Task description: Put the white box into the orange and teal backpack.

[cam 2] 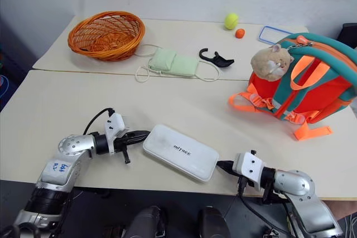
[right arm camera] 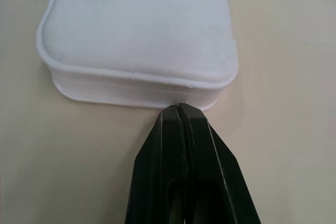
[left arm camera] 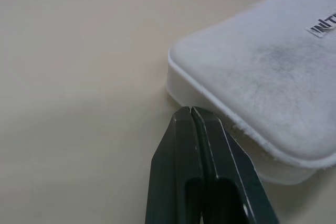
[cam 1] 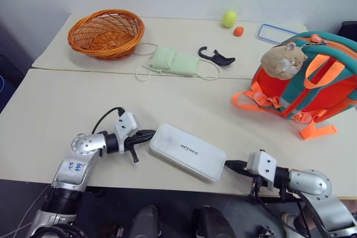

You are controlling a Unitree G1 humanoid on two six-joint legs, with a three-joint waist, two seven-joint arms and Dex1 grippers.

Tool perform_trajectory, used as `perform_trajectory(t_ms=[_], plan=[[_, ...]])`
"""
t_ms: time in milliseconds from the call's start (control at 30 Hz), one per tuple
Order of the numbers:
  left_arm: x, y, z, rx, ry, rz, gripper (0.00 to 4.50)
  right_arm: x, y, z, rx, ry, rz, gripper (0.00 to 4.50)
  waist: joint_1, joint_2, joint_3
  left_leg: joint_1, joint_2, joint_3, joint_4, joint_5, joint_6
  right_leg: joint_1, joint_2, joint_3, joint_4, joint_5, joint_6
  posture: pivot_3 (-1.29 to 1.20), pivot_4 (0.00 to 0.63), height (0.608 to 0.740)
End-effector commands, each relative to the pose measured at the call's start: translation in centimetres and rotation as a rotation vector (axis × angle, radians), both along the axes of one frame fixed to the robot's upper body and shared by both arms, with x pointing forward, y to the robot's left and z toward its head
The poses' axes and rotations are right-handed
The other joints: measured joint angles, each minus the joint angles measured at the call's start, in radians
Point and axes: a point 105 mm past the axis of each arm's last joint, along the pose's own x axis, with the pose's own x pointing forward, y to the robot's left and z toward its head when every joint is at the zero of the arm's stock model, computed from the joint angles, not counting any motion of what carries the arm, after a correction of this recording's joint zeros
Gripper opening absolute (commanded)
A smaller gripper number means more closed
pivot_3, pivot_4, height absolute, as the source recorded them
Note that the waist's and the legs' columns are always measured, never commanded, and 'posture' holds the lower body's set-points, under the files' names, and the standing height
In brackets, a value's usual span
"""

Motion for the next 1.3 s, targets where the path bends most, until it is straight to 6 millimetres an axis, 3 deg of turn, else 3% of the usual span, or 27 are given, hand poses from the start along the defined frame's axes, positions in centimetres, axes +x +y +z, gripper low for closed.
perform_trajectory(t_ms=[33,233,433,533,700,767,967,1133,1300], plan=[[-1.8,-0.6,0.4,-0.010,0.012,-0.047,0.03,1.1,0.0,1.3,0.010,-0.059,0.015,0.00,-0.001,0.000,0.000,0.000,0.000,0.000,0.000,0.000,0.000,0.000,0.000,0.000,0.000,0.000,0.000,0.00,0.150,0.740],[-4.0,0.3,-0.1,-0.014,0.058,-0.011,0.03,2.6,-1.0,1.6,-0.013,-0.080,0.007,0.00,-0.003,0.000,0.000,0.000,0.000,0.000,0.000,0.000,0.000,0.000,0.000,0.000,0.000,0.000,0.000,0.00,0.150,0.740],[-4.1,2.5,0.6,-0.075,0.111,0.092,0.03,3.7,-3.2,1.1,-0.096,-0.090,-0.050,0.00,0.002,0.000,0.000,0.000,0.000,0.000,0.000,0.000,0.001,0.000,-0.001,0.000,-0.001,0.000,0.000,0.00,0.150,0.740],[-4.2,5.9,1.8,-0.190,0.257,0.180,0.64,3.4,-4.4,1.7,-0.108,-0.081,-0.051,0.00,0.001,0.000,0.000,0.000,0.000,0.000,0.000,0.000,0.001,0.000,-0.001,0.000,0.000,0.000,0.000,0.00,0.150,0.740],[-4.6,7.6,1.4,-0.349,0.678,0.234,2.10,2.4,-4.0,2.2,-0.085,-0.020,0.015,0.00,0.003,0.001,0.000,0.000,0.000,-0.001,0.000,0.000,0.001,0.001,-0.001,-0.001,-0.001,0.000,0.000,0.00,0.150,0.740],[-5.3,7.0,1.6,-0.336,0.808,0.176,2.67,0.9,-2.8,2.1,-0.049,0.071,0.106,0.00,0.001,0.001,0.000,0.000,0.000,-0.001,0.000,-0.001,0.001,0.001,-0.001,-0.001,-0.001,0.000,0.000,0.00,0.150,0.740],[-2.0,5.1,2.1,-0.446,1.053,0.212,4.48,0.3,-1.3,2.1,-0.041,0.119,0.144,0.00,0.006,0.001,0.000,0.000,-0.001,-0.002,0.002,-0.001,0.001,0.001,-0.001,0.000,0.001,0.000,0.000,0.00,0.150,0.740],[-1.1,3.6,1.4,-0.401,1.157,0.211,4.48,0.5,-1.6,1.4,-0.078,0.120,0.128,0.00,0.000,0.001,0.000,-0.001,-0.001,-0.001,0.001,-0.001,0.000,-0.001,0.000,0.001,0.001,0.000,0.000,0.00,0.150,0.740],[0.1,0.7,1.6,-0.400,1.179,0.135,4.48,0.9,-1.6,0.7,-0.084,0.118,0.118,0.00,0.011,0.001,0.000,-0.001,-0.001,-0.001,0.004,0.000,0.000,0.000,0.000,0.000,0.002,0.000,0.000,0.00,0.150,0.740]])
